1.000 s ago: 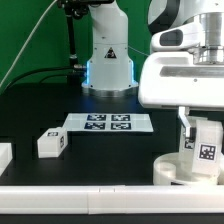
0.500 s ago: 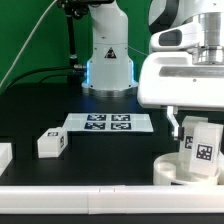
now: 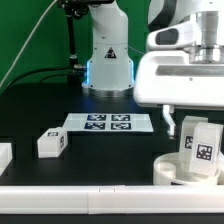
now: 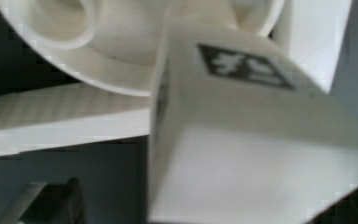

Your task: Assemble stool

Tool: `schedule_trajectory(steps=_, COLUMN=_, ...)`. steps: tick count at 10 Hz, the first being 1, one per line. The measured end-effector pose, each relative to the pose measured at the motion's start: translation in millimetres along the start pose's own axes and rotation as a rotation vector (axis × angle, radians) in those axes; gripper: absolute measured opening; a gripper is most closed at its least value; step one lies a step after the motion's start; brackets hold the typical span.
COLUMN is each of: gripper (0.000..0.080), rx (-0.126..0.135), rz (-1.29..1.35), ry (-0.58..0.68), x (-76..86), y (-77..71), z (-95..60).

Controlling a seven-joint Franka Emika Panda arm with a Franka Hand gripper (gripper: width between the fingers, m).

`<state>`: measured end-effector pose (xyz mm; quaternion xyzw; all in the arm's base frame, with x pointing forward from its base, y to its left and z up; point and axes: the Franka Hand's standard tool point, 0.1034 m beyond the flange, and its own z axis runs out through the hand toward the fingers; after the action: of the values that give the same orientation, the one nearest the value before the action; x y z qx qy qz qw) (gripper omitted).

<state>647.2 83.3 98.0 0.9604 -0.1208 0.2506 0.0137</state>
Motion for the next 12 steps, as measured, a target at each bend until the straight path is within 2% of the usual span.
schedule_trajectory(steps=2, gripper=0.0649, rx=0.021, rz=0.036, ry=-0.047, x=10.2, y=10.3, z=-6.4)
schedule_trajectory(steps=4, gripper=0.0649, rx=0.028, rz=0.056, ry=-0.11, x=4.5, y=13.0, z=-4.7)
schedule_trajectory(steps=6, gripper=0.0649, rx=-0.003, rz=0.073, ry=-0.269, x=7.2, y=11.9, z=-5.4)
schedule_trajectory(steps=7, gripper=0.0649, rx=-0.031, rz=0.073, ry=-0.386, x=6.0, y=14.3, z=-6.0)
schedule_trajectory(steps=8, gripper=0.0649, rx=-0.049, rz=0.076, ry=-0.452, x=10.9, y=14.2, z=-4.1)
schedule_trajectory(steps=10, gripper=0.0649, rx=-0.068, rz=0.036, ry=-0.459, x=12.6, y=12.6, z=-1.8)
schedule_trajectory(steps=12, gripper=0.0649, rx=-0.068, rz=0.04, ry=-0.458, x=13.0, y=13.9, z=-1.2)
